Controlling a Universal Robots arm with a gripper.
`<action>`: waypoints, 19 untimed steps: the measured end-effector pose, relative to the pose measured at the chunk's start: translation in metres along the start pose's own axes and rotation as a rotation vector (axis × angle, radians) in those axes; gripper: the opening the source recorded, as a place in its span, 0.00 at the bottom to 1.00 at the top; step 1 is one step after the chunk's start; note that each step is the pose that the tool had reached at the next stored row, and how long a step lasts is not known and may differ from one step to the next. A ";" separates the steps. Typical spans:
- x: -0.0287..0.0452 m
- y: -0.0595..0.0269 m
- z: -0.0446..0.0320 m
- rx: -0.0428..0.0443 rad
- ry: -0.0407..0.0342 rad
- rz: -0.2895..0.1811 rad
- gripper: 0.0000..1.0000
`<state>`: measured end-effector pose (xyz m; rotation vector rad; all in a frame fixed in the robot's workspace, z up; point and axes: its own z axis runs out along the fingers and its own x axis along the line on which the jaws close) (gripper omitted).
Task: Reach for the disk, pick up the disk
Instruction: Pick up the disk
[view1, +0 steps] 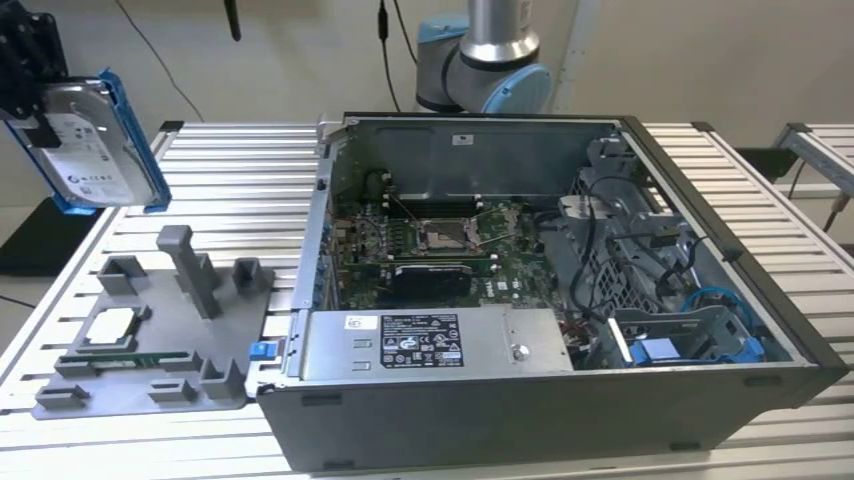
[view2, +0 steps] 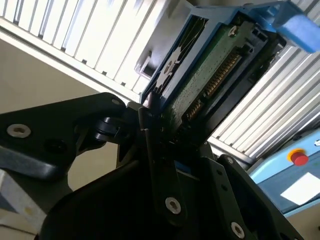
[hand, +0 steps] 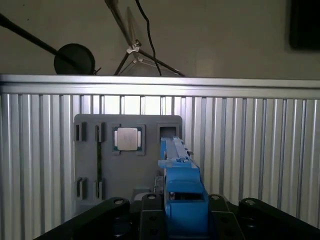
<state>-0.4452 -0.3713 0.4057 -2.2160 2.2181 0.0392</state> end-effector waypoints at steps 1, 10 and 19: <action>-0.0001 0.0001 -0.0032 0.0001 0.0000 0.000 0.00; -0.0007 0.0005 -0.0343 -0.0001 0.0000 0.000 0.00; -0.0014 0.0009 -0.0655 0.0000 0.0000 0.000 0.00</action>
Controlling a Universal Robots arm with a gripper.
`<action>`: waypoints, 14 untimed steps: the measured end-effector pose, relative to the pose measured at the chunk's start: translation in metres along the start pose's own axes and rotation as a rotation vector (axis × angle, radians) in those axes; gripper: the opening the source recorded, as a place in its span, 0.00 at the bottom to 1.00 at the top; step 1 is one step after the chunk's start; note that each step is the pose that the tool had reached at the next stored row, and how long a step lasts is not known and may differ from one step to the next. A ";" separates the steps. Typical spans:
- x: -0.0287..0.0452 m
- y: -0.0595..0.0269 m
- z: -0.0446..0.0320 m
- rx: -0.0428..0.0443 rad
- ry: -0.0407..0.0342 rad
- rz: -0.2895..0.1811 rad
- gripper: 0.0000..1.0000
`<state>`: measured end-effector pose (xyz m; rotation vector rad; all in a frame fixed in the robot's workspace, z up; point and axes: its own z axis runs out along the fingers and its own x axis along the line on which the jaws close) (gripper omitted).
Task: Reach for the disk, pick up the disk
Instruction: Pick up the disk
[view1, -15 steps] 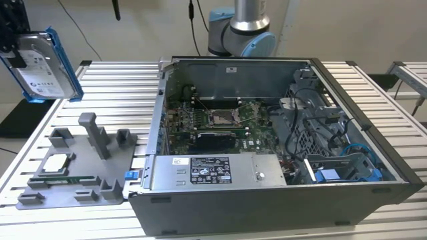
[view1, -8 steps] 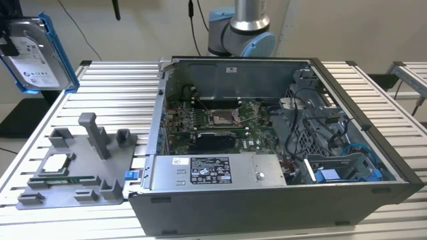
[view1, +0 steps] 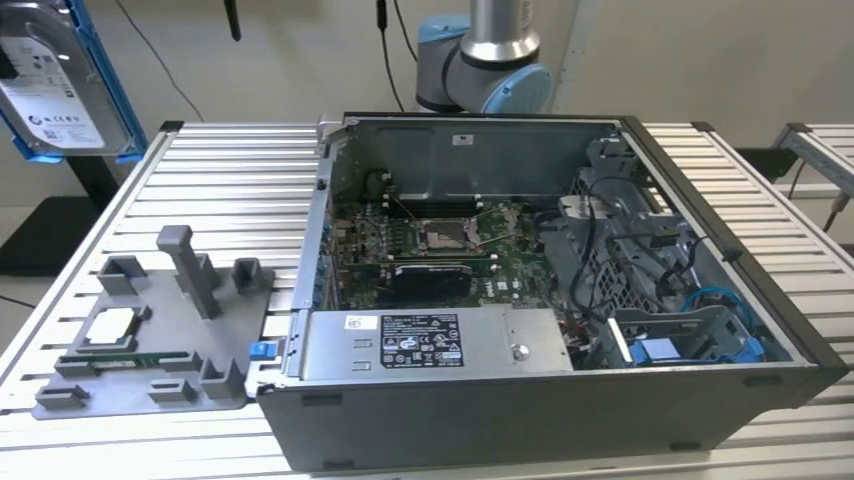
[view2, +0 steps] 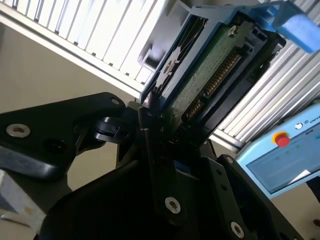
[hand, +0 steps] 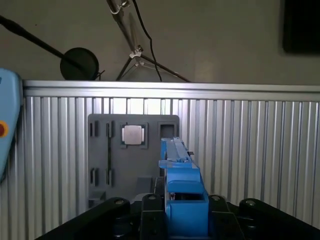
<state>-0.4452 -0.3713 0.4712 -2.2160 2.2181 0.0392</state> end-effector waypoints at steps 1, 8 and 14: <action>-0.0001 0.0001 -0.0028 0.0000 -0.0001 0.000 0.00; -0.0005 0.0002 -0.0208 -0.0002 0.0001 0.000 0.00; -0.0005 0.0003 -0.0228 0.0000 0.0000 0.000 0.00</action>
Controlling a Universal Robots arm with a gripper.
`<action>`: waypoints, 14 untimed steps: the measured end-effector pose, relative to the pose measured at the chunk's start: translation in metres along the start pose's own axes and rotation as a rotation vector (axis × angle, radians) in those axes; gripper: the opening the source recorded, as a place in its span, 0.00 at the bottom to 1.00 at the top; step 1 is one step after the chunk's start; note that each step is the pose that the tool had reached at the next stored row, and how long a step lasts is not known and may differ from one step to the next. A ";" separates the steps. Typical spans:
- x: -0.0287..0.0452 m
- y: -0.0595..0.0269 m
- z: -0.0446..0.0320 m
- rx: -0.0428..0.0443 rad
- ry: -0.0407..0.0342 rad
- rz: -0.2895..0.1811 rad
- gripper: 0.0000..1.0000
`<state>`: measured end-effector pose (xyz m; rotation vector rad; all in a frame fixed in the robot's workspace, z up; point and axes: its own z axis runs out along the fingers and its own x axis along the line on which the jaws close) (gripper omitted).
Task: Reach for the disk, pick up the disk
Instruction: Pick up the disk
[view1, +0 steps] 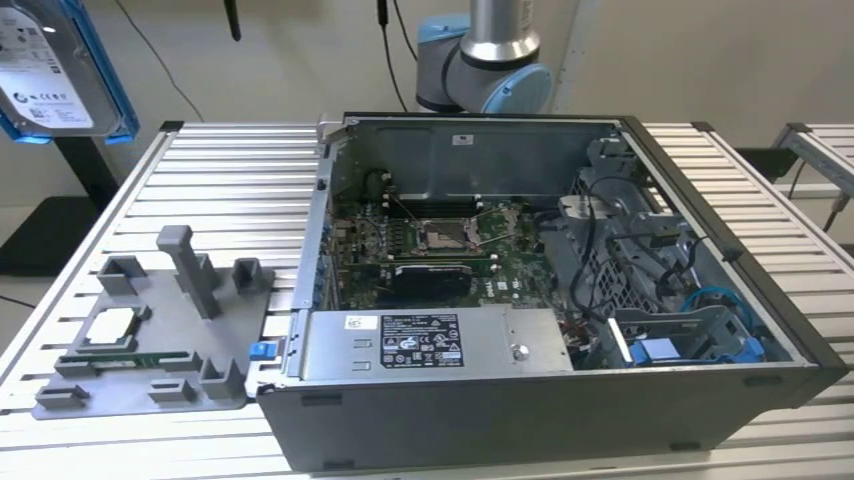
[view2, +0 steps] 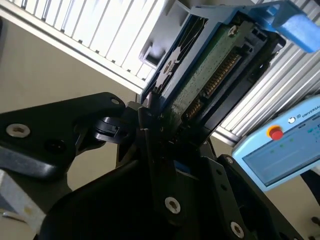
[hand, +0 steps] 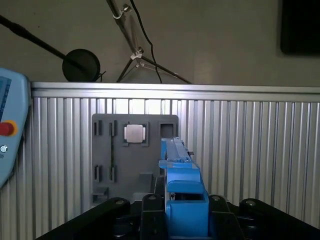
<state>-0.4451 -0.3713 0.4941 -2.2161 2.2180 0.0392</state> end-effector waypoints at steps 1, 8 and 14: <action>0.0000 0.0000 -0.0001 -0.0001 0.0000 0.000 0.00; 0.0000 0.0000 -0.0001 0.0000 0.0000 0.000 0.00; -0.0001 -0.0096 -0.0003 -0.0001 0.0000 0.000 0.00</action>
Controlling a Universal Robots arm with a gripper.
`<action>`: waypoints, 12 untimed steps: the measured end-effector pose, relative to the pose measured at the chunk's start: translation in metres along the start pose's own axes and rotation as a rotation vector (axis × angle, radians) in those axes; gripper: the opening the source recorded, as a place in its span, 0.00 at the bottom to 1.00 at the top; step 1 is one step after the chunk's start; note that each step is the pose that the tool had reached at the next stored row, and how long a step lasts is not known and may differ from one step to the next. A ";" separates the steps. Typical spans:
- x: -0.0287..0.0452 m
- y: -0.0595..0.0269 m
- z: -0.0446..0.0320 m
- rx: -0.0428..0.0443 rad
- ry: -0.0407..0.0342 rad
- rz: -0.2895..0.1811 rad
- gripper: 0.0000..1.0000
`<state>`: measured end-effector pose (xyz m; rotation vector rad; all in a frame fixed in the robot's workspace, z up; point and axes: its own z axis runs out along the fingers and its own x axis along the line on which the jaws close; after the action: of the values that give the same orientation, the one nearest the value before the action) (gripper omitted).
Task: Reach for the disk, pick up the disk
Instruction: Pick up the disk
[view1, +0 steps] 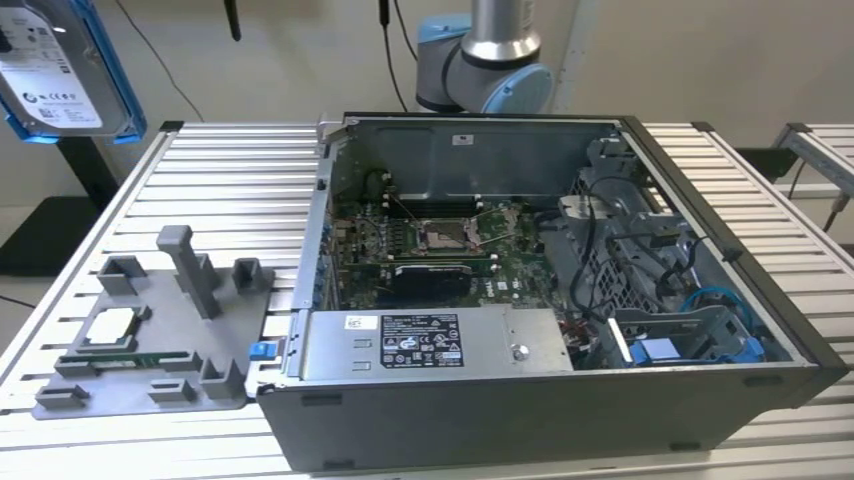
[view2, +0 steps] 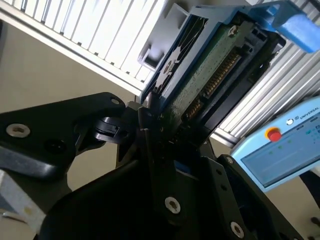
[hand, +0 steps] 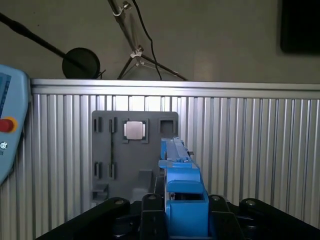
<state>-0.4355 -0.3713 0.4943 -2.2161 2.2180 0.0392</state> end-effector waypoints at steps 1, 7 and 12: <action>0.0000 -0.0023 0.0000 0.0000 0.0000 0.000 0.00; -0.0002 -0.0172 -0.0002 0.0001 0.0000 0.000 0.00; -0.0003 -0.0289 -0.0004 0.0000 0.0000 0.000 0.00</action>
<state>-0.4066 -0.3710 0.4943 -2.2161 2.2181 0.0392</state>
